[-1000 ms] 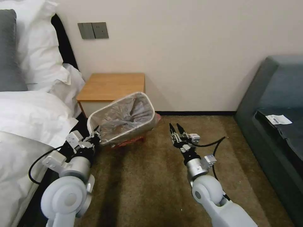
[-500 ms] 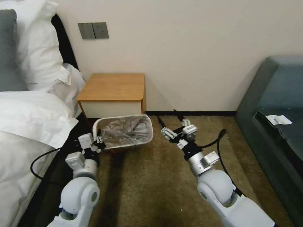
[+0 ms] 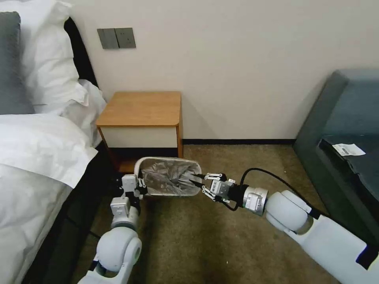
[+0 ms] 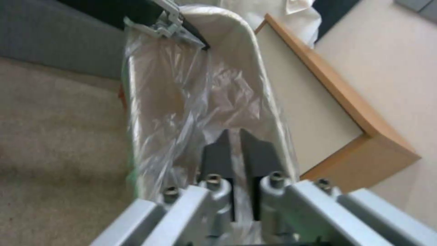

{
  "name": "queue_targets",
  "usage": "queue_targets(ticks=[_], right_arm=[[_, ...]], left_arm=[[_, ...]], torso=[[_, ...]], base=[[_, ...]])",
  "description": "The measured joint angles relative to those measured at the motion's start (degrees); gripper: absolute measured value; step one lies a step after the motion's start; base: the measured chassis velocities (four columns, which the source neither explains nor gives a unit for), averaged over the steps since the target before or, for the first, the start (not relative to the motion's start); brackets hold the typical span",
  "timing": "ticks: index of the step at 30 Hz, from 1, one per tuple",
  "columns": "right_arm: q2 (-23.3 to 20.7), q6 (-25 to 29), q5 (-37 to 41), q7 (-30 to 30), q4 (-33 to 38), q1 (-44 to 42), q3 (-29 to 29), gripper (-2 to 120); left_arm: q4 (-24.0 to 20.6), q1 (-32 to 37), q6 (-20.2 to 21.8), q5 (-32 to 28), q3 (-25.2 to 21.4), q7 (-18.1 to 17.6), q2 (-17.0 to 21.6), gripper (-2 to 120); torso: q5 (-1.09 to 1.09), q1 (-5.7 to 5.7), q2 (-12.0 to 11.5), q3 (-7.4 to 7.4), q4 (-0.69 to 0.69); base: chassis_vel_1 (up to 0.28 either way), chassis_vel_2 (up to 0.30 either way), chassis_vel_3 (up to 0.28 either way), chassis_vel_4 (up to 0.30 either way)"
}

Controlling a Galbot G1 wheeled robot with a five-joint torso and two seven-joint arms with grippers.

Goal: Pick up the garbage bag from the table and place it over the trash can.

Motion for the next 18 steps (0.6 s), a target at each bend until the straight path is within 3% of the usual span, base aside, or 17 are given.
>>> queue_targets(ticks=[6,18], right_arm=[[0.66,-1.75,2.73,0.44,-2.38,4.78,-4.07,0],[7.49,-4.80,4.86,1.96,-11.49,13.70,-14.57,0]], left_arm=[[0.20,-0.14,-0.04,1.42,1.47,0.13,-0.49,8],[-0.13,-0.38,-0.19,2.80,2.06,0.09,-0.80,8]], torso=[[-0.01,0.00,0.00,0.00,-0.01],[-0.01,0.00,0.00,0.00,0.01]], base=[[0.000,0.000,0.000,0.000],[0.000,0.000,0.000,0.000]])
